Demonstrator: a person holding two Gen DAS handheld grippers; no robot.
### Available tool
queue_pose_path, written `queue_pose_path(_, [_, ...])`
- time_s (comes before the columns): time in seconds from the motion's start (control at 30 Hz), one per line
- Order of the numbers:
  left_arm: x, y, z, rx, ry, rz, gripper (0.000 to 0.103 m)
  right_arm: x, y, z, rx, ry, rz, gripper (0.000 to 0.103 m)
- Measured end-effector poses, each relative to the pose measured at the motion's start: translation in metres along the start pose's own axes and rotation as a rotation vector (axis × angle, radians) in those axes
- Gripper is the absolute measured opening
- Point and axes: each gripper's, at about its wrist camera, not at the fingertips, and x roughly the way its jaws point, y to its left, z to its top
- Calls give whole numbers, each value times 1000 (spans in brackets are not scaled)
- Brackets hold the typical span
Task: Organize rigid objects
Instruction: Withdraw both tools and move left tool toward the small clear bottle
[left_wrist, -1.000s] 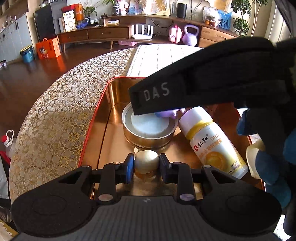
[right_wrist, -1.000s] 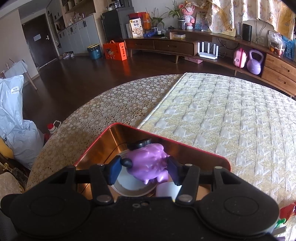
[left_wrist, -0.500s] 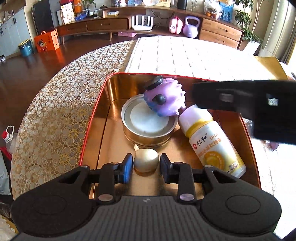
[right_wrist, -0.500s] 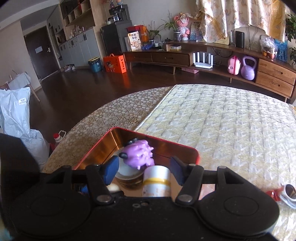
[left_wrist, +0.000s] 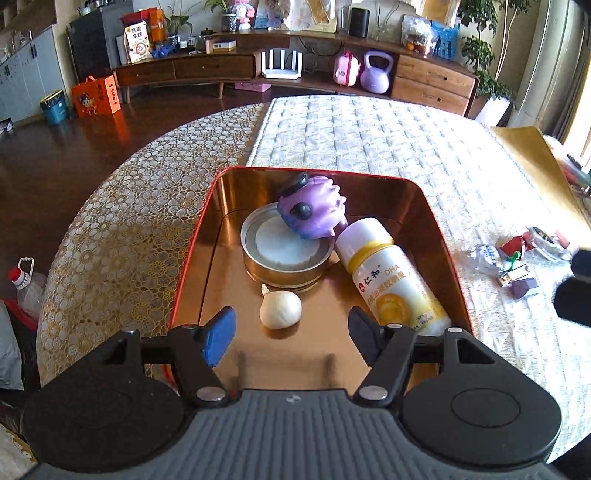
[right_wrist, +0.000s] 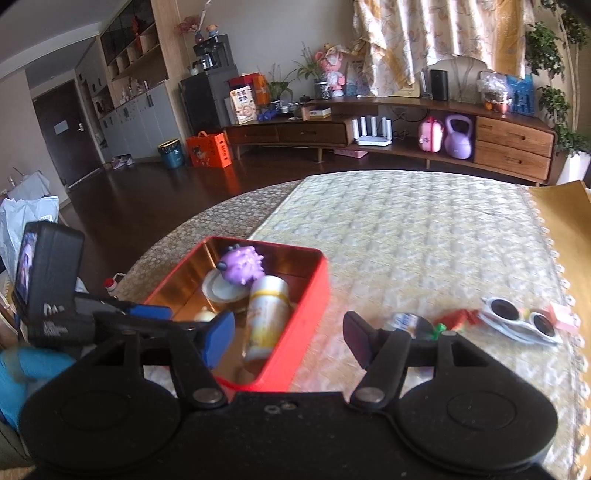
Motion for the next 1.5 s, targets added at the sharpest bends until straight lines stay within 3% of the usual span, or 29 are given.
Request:
queue_pose_path(0.1, [-11,-1,-4,-12,-13,-14,67,-16,-7,-9,9,-18,-17,74])
queue_pose_path(0.27, [-30,-16,-8,3,-51,-38,67,-34,-18,-17,35,-34,-46,75])
queue_pose_path(0.63, [-64,-66,-12,81,-122,-117,67,-65,-49,-37,98,-77,-108,89])
queue_pose_path(0.8, [-64,-87,-12,105,-134,-121,81,-76,-65,-46,122,-94,-140,95])
queue_pose_path(1.2, [-41,-139,-1,156,-103,-157,83,-85,-127,-63,157,-84,-235,99])
queue_pose_path(1.5, [3,-175,11,197,-63,-119,83,-68,-174,-62,168,-53,-282,99])
